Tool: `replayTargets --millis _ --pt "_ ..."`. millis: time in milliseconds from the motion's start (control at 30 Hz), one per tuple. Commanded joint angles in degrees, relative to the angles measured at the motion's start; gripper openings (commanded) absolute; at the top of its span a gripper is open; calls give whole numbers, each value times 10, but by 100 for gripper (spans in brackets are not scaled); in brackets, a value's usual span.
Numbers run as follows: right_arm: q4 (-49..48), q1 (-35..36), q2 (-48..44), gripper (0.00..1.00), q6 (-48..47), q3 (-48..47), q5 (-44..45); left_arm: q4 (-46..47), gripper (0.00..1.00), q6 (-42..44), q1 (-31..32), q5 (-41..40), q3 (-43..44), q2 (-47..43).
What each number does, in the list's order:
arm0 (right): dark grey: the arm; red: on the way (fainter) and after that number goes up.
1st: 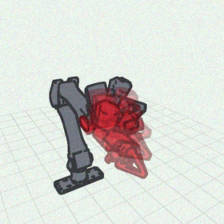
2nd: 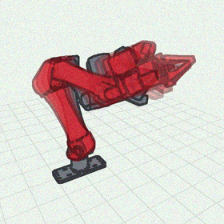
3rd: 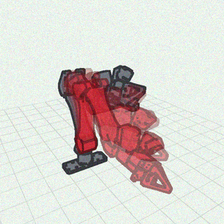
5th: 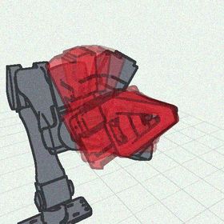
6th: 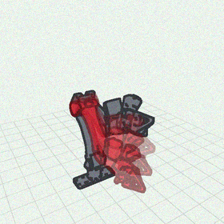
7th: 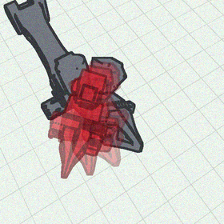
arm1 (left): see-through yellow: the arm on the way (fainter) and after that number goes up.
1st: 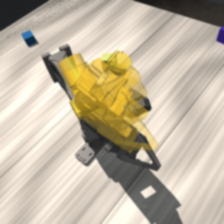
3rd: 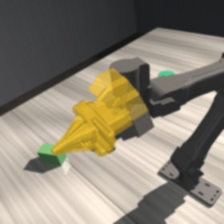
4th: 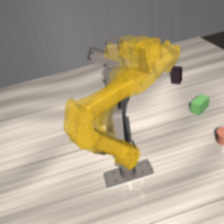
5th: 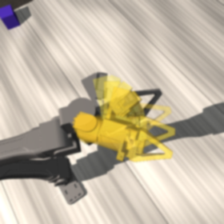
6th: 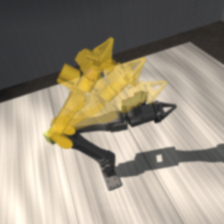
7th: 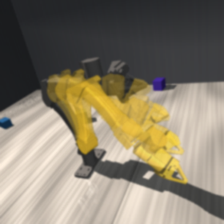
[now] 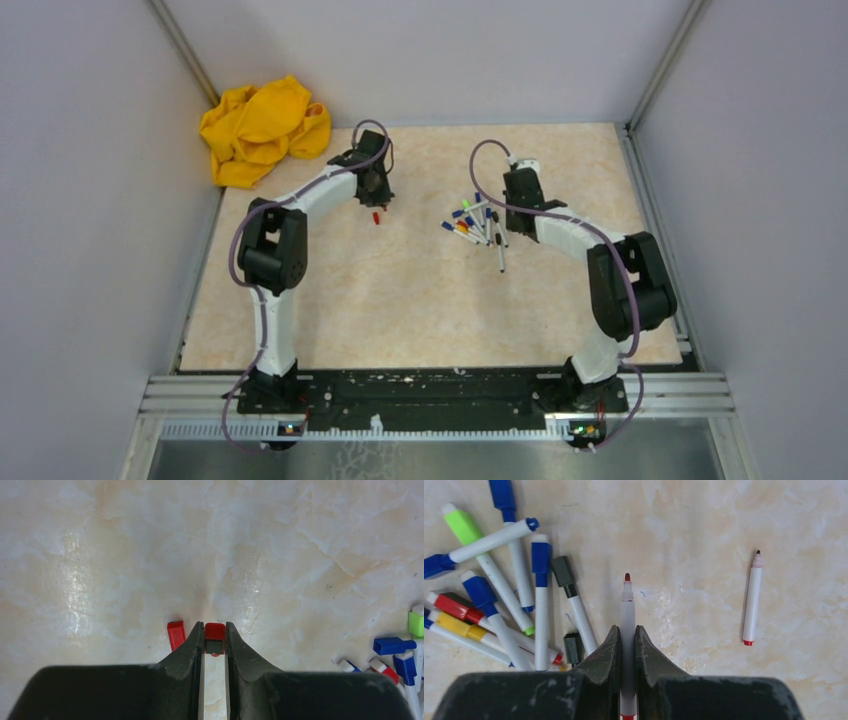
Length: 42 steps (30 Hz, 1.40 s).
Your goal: Open the pen caps
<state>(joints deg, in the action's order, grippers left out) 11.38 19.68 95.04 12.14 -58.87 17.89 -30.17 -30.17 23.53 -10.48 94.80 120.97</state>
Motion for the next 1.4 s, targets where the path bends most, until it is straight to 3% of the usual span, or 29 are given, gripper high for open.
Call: replayTargets --millis 0,533,967,1367 --pt "-21 -18 8 0 4 8 22 2 0 -6 4 -7 -6 -4" --pt "-8 -39 39 8 9 18 50 17 4 -22 4 -4 -39 7" --pt "10 -48 52 25 20 26 60 19 18 -33 3 2 -46 11" --pt "8 -48 32 31 18 22 74 20 25 -35 3 -1 -40 5"
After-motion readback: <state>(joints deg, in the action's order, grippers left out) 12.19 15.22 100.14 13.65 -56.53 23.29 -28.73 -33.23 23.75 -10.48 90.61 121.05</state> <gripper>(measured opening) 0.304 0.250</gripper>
